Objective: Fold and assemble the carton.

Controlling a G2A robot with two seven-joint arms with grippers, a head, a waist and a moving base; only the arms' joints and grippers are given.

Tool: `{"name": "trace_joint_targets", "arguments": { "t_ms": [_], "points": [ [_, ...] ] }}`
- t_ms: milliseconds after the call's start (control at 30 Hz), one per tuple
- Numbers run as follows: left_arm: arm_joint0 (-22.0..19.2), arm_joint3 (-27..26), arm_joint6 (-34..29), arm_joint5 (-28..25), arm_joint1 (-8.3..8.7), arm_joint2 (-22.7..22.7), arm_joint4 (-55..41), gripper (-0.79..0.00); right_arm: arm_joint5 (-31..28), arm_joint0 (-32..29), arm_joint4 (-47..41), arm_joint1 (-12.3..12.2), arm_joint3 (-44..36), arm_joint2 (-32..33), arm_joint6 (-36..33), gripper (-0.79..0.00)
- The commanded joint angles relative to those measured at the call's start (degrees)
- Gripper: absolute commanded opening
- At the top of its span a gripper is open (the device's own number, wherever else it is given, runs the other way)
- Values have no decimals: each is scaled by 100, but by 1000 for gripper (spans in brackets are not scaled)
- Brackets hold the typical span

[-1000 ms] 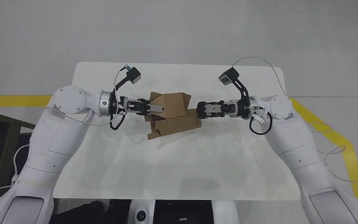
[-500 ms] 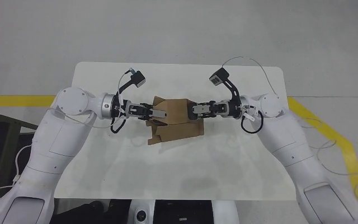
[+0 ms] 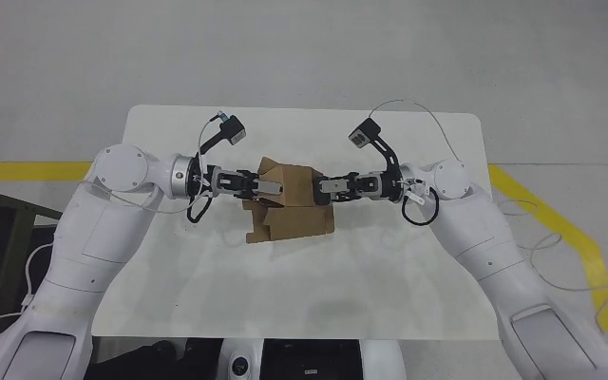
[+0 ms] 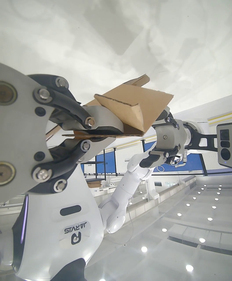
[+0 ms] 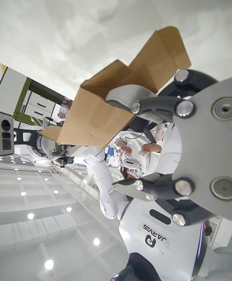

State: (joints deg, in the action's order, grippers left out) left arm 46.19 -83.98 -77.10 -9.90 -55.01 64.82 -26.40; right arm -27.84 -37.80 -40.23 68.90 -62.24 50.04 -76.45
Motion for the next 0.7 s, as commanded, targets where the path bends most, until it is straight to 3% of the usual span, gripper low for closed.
{"name": "trace_joint_targets", "arguments": {
  "t_ms": [0,433,667],
  "points": [
    [10,-20,-11,-6,5,13,-3,-785,-7,8,18,0,68,7,7,-231],
    [87,-213,-159,-22,19,4,-57,-785,10,186,-46,95,290,-185,-11,-225],
    [109,-210,-89,6,26,33,-57,-785,199,184,-383,133,268,-236,-201,-283]
  ]
}}
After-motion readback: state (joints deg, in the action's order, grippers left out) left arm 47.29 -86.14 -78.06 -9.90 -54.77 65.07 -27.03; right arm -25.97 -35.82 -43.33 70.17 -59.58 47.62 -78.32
